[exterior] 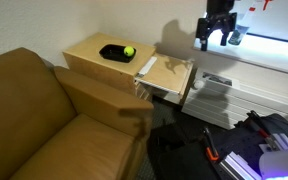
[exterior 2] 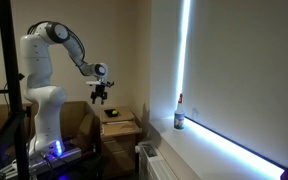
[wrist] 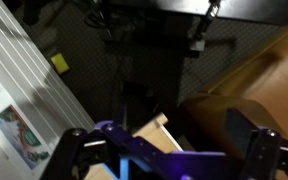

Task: Remove the ball from the box and put it on the sliding tray

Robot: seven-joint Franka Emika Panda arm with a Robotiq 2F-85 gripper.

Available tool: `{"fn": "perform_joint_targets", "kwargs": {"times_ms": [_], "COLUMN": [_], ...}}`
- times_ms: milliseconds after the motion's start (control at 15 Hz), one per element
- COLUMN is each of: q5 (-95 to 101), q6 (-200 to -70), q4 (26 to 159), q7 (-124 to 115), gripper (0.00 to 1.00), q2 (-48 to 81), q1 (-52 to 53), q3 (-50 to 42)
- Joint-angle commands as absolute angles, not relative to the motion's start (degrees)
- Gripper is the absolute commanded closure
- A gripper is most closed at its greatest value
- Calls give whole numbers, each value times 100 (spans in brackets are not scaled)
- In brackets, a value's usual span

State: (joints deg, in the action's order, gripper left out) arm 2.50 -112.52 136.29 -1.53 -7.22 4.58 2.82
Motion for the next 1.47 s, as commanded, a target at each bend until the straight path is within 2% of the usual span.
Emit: {"fn": "perform_joint_targets", "kwargs": {"times_ms": [0, 267, 400, 800, 1000, 1133, 1200, 1267, 1400], "q5": [163, 127, 187, -104, 625, 510, 166, 297, 157], "q6": [-11374, -11396, -11636, -14699, -15939, -15926, -15755, -15954, -15925], "q4": [13486, 13242, 13322, 12529, 11597, 10988, 10897, 11343, 11018], "q7": [-308, -435, -492, -1134, -2020, -2403, -2176, -2119, -2122], "gripper": [0, 0, 0, 0, 0, 0, 0, 0, 0], "q2": [-609, -485, -17, 1924, 2946, 3301, 3294, 3099, 3277], "q1": [532, 597, 635, 1043, 1597, 1851, 1681, 1769, 1773], "q3": [440, 503, 554, 834, 369, 128, 385, 241, 280]}}
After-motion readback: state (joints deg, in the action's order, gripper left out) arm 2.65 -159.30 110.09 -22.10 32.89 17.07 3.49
